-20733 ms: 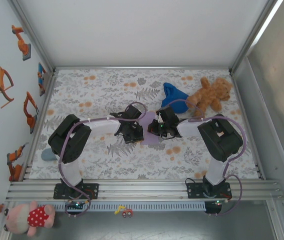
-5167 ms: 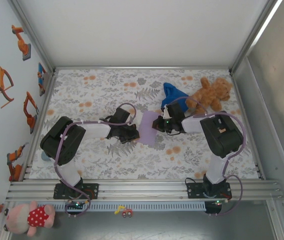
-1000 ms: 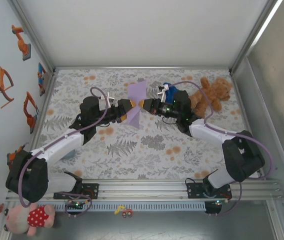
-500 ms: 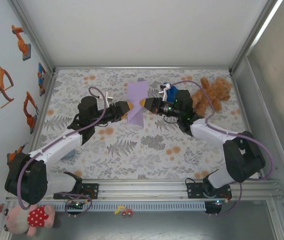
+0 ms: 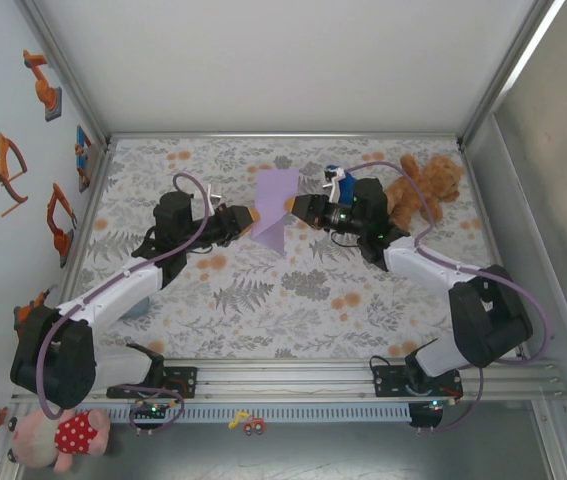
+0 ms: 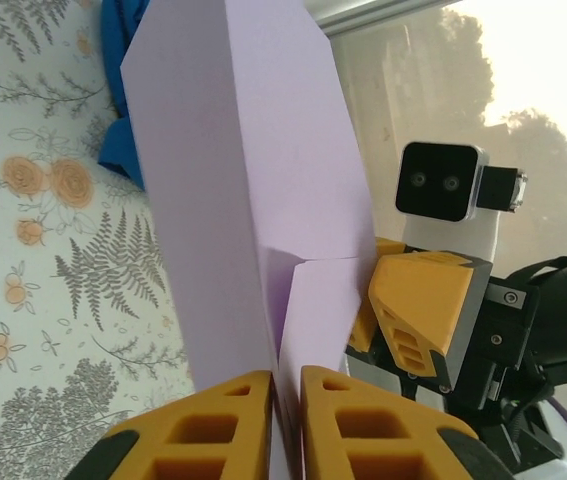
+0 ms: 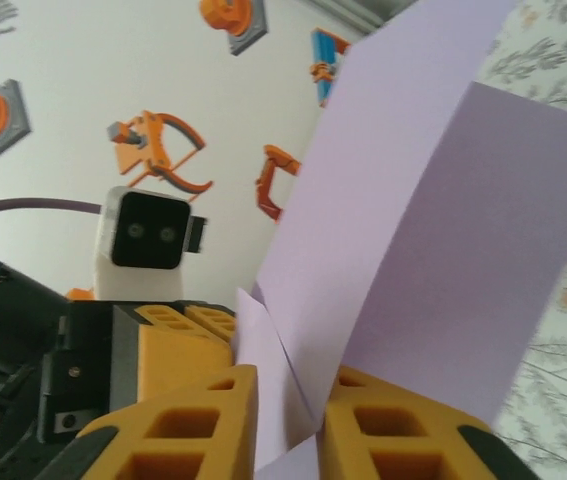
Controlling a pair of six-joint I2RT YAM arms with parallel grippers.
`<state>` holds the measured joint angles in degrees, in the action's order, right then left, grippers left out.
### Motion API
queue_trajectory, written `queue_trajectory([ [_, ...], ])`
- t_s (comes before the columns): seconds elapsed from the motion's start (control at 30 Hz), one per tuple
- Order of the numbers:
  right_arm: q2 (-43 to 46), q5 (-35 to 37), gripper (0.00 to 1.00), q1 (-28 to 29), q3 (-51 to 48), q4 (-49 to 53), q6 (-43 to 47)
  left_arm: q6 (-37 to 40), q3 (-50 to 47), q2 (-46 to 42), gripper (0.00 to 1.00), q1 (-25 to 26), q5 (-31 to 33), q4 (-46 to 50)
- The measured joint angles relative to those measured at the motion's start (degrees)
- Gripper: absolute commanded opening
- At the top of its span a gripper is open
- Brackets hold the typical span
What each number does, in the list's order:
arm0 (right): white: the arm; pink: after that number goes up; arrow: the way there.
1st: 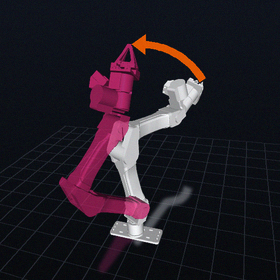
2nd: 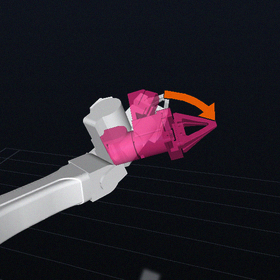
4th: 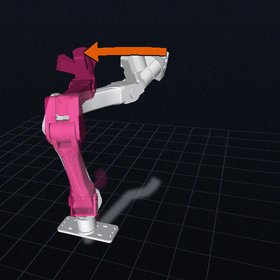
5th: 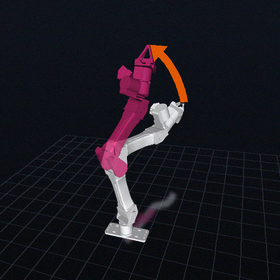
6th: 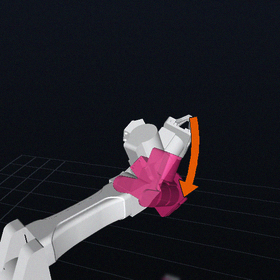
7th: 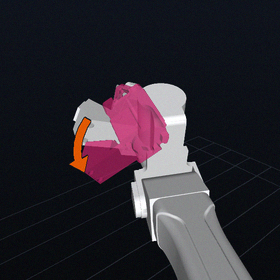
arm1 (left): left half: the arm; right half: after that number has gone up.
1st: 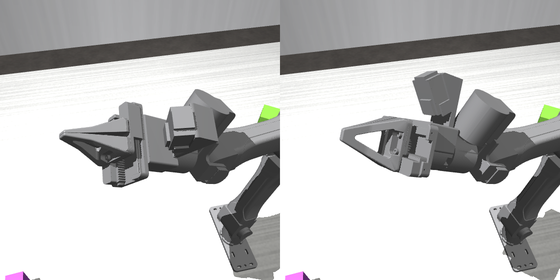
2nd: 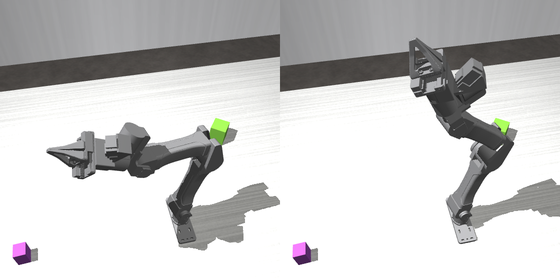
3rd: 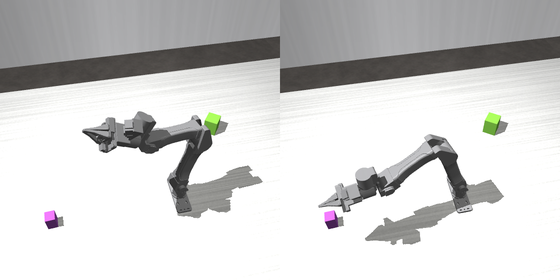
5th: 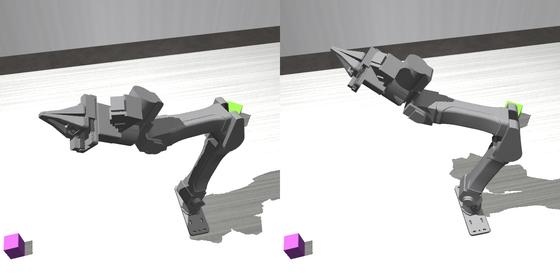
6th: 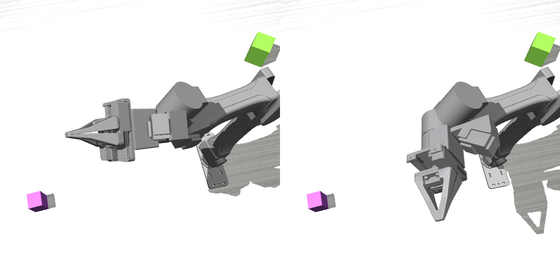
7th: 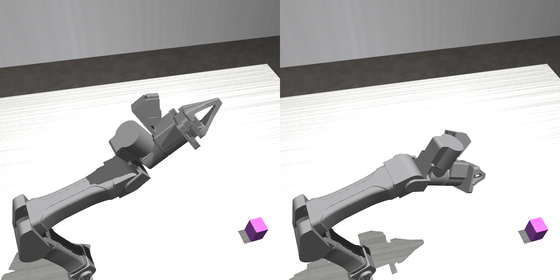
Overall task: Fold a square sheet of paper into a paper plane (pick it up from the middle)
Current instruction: Turn over the paper at the center of the table.
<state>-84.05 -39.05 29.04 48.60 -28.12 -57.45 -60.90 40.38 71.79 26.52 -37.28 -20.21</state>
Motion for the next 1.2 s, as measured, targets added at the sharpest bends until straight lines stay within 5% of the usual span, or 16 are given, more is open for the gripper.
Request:
queue_trajectory([
  [0.37,8.39,13.99,0.28,-1.09,1.77,22.91,11.80,11.13,6.88,0.59,0.06,-0.31,6.99,18.56],
  [0.73,15.76,33.46,0.27,-1.27,3.06,38.16,18.51,30.80,26.67,4.00,0.07,10.12,43.82,53.09],
  [1.0,17.03,40.79,0.27,-1.27,2.99,42.10,18.73,33.31,39.69,22.01,0.06,18.14,74.95,72.22],
  [1.2,18.29,45.97,0.26,-1.33,2.67,44.68,18.29,32.22,46.14,36.46,0.09,23.43,82.77,78.75],
])
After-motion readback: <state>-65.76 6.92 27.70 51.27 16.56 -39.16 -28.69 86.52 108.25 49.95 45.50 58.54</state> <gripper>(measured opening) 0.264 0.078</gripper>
